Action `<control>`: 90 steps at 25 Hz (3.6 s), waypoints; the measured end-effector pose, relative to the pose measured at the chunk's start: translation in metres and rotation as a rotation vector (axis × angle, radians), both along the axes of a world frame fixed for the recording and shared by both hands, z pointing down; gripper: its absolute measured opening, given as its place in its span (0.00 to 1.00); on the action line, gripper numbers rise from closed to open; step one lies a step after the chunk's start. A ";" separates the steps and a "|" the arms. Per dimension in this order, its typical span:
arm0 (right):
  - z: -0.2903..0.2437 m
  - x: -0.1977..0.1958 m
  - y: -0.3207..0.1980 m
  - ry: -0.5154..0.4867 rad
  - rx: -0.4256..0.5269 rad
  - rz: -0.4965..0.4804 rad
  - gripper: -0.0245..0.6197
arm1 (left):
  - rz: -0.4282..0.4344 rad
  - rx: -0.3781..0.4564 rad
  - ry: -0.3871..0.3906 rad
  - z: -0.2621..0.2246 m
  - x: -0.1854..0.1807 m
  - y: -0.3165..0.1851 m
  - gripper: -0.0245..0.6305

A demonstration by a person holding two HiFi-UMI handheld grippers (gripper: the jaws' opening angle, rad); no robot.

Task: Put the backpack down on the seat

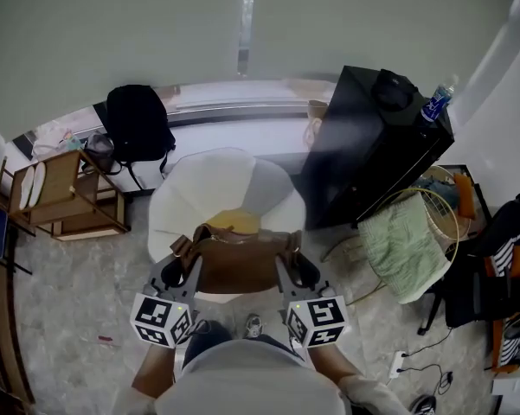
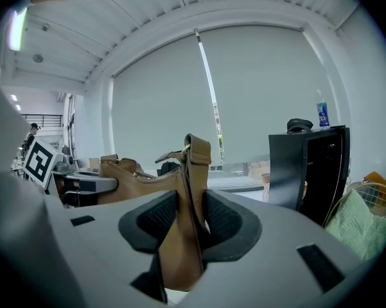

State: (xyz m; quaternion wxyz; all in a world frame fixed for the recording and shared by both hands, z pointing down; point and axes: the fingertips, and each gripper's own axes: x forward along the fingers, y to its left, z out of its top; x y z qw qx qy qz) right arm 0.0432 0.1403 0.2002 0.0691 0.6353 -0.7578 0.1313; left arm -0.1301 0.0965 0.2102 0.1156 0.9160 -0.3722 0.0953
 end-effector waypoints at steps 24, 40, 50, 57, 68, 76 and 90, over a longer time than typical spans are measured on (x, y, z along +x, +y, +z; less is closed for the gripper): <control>-0.002 -0.072 -0.117 -0.029 -0.003 0.112 0.28 | 0.134 0.023 0.003 -0.005 -0.062 -0.141 0.18; 0.019 -0.036 -0.176 -0.054 -0.082 0.033 0.28 | 0.090 -0.041 -0.009 0.017 -0.029 -0.188 0.18; 0.054 0.030 -0.239 -0.056 -0.135 -0.020 0.28 | 0.028 -0.114 -0.001 0.057 0.028 -0.237 0.18; 0.112 0.050 -0.279 -0.058 -0.158 -0.018 0.28 | 0.012 -0.129 -0.019 0.111 0.047 -0.278 0.18; 0.210 0.070 -0.319 -0.071 -0.215 -0.022 0.28 | -0.012 -0.173 -0.043 0.204 0.067 -0.314 0.18; 0.271 0.079 -0.338 -0.062 -0.219 -0.036 0.28 | -0.026 -0.200 -0.049 0.265 0.075 -0.329 0.18; 0.387 0.092 -0.344 -0.083 -0.264 -0.029 0.28 | -0.039 -0.238 -0.073 0.376 0.088 -0.339 0.18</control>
